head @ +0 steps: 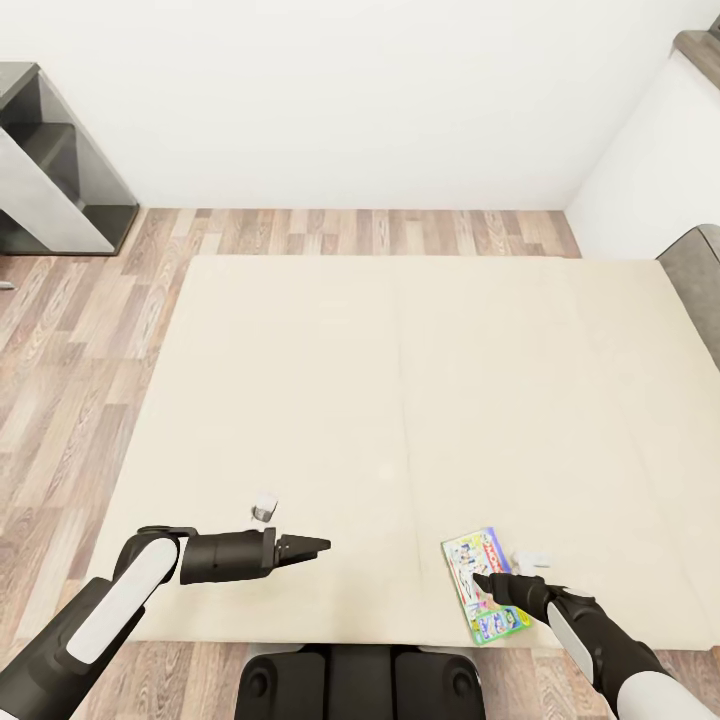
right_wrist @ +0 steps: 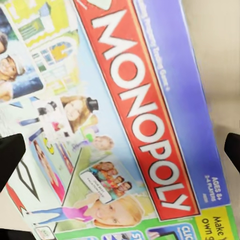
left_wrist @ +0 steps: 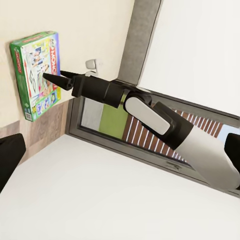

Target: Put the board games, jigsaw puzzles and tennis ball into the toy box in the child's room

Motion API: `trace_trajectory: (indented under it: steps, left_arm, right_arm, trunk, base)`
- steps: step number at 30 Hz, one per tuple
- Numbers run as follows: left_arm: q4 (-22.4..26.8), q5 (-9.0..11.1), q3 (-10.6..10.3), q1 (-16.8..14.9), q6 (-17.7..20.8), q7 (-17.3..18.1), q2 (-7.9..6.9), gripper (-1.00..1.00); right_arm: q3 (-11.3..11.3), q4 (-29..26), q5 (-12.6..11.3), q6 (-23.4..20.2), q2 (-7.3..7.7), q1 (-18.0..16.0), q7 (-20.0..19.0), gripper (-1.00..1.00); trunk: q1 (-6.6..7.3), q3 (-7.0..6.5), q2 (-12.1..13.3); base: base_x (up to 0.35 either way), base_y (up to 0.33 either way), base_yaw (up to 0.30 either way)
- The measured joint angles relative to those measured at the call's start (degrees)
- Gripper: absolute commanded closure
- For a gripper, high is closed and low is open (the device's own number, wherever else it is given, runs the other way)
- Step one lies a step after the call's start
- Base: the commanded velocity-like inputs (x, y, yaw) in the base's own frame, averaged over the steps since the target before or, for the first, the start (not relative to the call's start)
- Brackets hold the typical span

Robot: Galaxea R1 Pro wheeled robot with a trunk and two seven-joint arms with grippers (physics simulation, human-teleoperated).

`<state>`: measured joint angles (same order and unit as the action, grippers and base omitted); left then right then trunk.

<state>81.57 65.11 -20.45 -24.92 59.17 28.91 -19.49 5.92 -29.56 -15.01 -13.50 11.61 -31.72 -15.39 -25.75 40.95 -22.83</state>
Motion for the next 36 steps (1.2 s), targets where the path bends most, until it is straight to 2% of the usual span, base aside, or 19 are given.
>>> trace_trajectory:
  steps: [26, 33, 36]
  left_arm:
    - [0.00, 0.00, 0.02, 0.00, 0.00, 0.00, -0.08, -1.00]
    - [-0.01, 0.00, 0.02, 0.00, 0.00, 0.01, -0.08, -1.00]
    - [0.00, 0.00, 0.02, 0.00, -0.01, 0.01, -0.08, -1.00]
  right_arm:
    - [0.00, 0.03, -0.10, -1.02, 0.21, 0.00, -0.07, -1.00]
    - [-0.02, -0.10, -0.09, -7.72, 0.12, -1.44, -0.04, -1.00]
    - [-0.03, -0.20, 0.43, -8.98, -0.05, -1.77, -0.03, -1.00]
  trunk:
    - [0.00, 0.00, 0.00]
    - [0.00, 0.00, 0.00]
    - [0.00, 0.00, 0.00]
  base:
    - [0.000, 0.001, 0.000]
    - [0.000, 0.000, 0.000]
    - [0.000, 0.000, 0.000]
